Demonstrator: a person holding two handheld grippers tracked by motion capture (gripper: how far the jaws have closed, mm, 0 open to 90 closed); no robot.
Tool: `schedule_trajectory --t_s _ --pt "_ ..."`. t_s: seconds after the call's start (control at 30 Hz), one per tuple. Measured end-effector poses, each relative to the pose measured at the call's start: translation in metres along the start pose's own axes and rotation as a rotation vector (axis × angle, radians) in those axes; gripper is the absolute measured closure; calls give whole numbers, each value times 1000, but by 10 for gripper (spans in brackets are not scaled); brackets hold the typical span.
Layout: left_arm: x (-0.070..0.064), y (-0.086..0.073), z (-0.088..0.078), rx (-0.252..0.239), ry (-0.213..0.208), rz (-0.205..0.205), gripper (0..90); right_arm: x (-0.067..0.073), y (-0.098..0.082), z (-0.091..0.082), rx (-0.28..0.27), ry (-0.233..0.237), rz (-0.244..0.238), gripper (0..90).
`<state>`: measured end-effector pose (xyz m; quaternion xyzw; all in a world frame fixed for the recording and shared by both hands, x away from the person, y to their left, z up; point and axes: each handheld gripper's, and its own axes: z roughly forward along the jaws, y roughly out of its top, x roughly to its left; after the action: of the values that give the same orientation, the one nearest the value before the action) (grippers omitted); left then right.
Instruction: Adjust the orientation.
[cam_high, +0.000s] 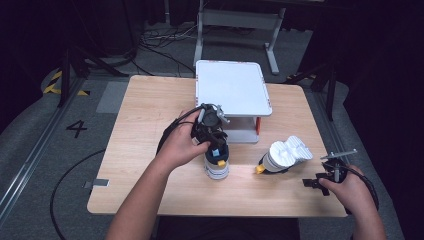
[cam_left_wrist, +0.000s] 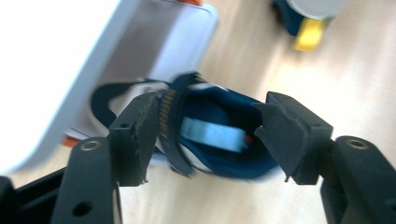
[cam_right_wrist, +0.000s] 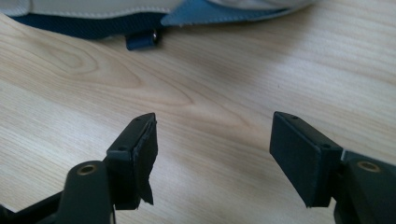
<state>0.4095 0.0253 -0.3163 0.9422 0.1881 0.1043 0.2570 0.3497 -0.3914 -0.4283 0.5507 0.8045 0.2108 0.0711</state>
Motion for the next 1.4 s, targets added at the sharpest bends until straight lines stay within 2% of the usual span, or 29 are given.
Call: schedule_trajectory --t_s 0.07,0.17,0.3,0.4,0.47,0.6,0.7,0.8,0.83,0.93,1.07,1.1,1.13,1.17,1.23,1.33,1.4 --pt "-7 -2 -3 33 -42 -11 470 1 3 0 -1 3 -9 333" --pt "-20 -5 2 110 -90 -47 537 1 7 0 -9 7 -13 332" --pt "-30 -10 20 185 -158 -84 548 1 13 -1 -18 11 -19 332" --pt "-36 -14 31 248 -160 -105 555 1 16 -2 -24 18 -29 333" --pt "-39 -15 34 261 -169 -109 556 1 19 -2 -32 19 -37 333" --pt "-43 -17 45 278 -155 -120 546 2 22 -1 -30 21 -42 333" --pt "-48 -17 55 267 -160 -99 521 3 25 0 -32 26 -44 334" --pt "-54 -17 65 272 -167 -88 505 4 26 0 -34 26 -50 334" --pt "-56 -16 69 288 -165 -74 501 4 26 0 -34 26 -50 334" --pt "-59 -14 76 312 -154 -59 493 4 26 0 -35 26 -46 334" --pt "-61 -12 77 310 -146 -66 508 3 25 0 -32 26 -46 334" --pt "-60 -13 77 304 -126 -61 522 3 25 0 -32 27 -45 334" --pt "-60 -13 77 304 -126 -61 562 3 25 0 -32 27 -45 334" --pt "-58 -13 76 295 -118 -62 562 3 25 1 -30 30 -46 334" --pt "-55 -14 77 255 -74 -53 571 3 24 1 -31 27 -45 334" --pt "-49 -16 76 245 25 -61 566 3 24 0 -32 28 -43 334" --pt "-44 -18 74 251 74 -76 555 2 24 0 -33 27 -40 334"
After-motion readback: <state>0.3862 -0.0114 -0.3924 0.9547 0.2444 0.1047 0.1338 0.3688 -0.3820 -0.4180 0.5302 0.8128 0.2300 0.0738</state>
